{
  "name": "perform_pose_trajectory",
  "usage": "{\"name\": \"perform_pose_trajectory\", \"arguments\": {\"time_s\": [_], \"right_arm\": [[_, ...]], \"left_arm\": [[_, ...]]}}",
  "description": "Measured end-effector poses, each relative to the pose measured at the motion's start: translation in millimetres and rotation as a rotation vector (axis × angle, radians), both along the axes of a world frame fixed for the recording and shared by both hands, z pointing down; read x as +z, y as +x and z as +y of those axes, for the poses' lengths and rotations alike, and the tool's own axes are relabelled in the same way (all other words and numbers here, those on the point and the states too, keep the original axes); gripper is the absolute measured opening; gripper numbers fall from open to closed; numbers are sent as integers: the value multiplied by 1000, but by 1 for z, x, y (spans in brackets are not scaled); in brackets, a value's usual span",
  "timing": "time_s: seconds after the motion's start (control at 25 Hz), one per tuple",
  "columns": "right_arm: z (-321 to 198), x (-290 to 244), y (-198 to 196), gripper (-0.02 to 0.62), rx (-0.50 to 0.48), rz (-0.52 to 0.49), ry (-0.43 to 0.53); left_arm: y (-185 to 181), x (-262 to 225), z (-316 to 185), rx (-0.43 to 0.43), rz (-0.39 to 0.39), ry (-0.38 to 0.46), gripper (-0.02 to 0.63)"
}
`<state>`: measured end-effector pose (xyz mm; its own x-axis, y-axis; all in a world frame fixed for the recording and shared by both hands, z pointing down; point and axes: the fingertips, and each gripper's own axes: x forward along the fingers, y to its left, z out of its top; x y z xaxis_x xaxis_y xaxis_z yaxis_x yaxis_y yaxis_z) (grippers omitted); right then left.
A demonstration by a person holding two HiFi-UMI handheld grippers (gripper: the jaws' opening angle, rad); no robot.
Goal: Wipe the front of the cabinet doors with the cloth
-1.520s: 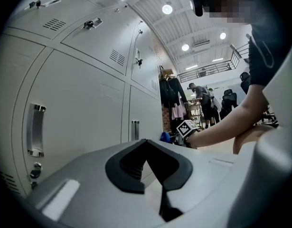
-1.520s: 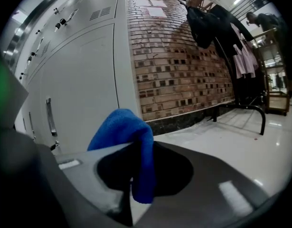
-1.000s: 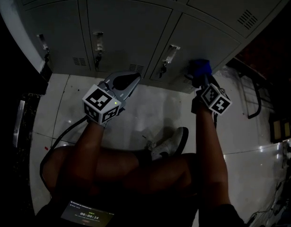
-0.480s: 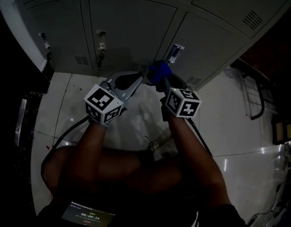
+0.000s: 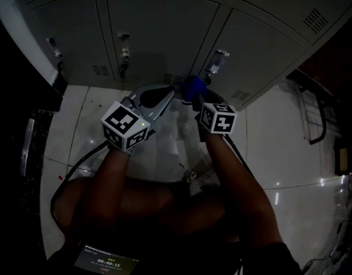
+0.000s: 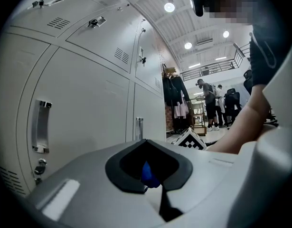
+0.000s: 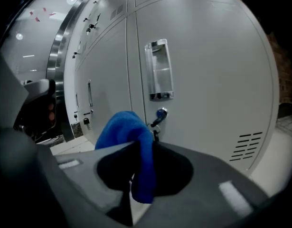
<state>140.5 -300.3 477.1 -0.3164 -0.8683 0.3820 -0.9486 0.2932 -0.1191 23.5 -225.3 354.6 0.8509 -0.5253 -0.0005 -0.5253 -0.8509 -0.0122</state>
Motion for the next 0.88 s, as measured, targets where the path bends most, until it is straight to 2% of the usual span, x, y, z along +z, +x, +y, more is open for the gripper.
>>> {"name": "perform_pose_trajectory", "arguments": {"time_s": [0.12, 0.28, 0.48, 0.72, 0.88], "right_arm": [[-7, 3, 8, 61, 6, 12, 20], [-10, 0, 6, 61, -25, 79, 53], [-7, 6, 8, 61, 13, -9, 5], [-11, 14, 43, 61, 105, -46, -32], [-13, 16, 63, 61, 138, -9, -23]], "left_arm": [[1, 3, -1, 3, -4, -4, 3], [1, 4, -1, 1, -8, -4, 3], [1, 4, -1, -5, -8, -6, 3], [1, 4, 1, 0, -10, -3, 3], [0, 5, 0, -2, -11, -4, 3]]}}
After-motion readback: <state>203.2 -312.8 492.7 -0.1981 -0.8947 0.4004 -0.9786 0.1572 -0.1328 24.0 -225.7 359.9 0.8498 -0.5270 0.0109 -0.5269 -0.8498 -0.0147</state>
